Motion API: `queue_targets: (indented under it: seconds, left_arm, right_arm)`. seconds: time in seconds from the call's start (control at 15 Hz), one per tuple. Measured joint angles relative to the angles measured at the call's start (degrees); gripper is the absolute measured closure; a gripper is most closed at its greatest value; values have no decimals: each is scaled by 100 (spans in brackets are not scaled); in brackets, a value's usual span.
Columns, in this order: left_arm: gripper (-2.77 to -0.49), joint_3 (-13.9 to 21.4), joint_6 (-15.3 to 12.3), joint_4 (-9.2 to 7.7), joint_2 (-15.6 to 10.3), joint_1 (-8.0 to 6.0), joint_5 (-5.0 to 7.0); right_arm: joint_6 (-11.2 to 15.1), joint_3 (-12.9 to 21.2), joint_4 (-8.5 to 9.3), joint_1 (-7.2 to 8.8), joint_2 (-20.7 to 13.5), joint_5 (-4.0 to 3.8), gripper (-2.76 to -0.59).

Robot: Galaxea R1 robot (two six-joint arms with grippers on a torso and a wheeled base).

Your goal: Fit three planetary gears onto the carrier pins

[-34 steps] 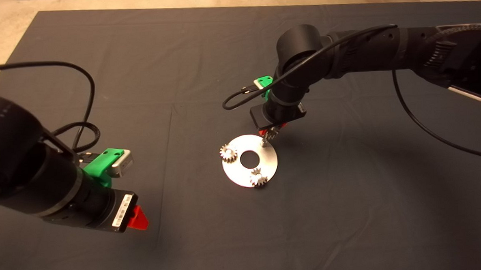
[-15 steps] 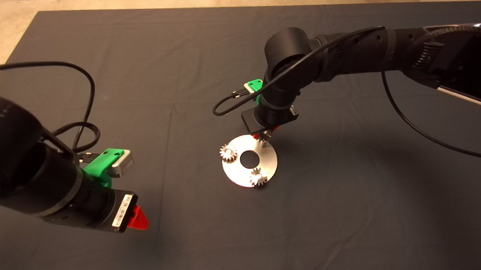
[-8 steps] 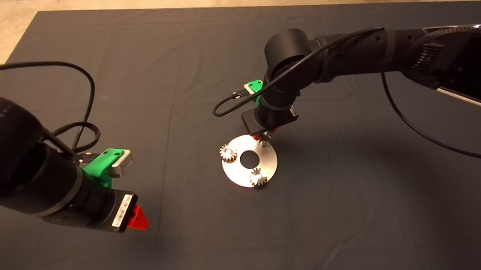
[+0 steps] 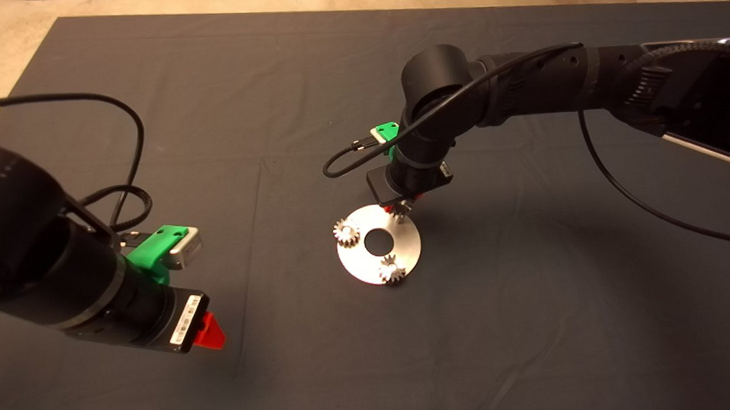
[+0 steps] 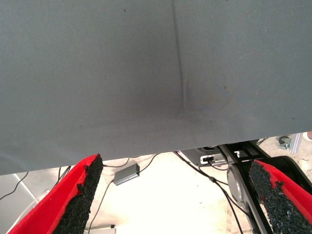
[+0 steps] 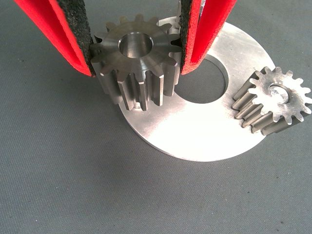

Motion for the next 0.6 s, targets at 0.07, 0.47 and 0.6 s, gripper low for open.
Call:
queue_targets:
  seconds: [0.07, 0.47, 0.6]
  left_arm:
    - [-218, 0, 0, 0, 0, 2, 0]
    - [-218, 0, 0, -1, 0, 1, 0]
    - [-218, 0, 0, -1, 0, 0, 2]
  right_arm:
    - [0, 0, 2, 0, 0, 0, -103]
    - [0, 0, 4, -110, -13, 2, -103]
    - [0, 0, 2, -112, -18, -1, -103]
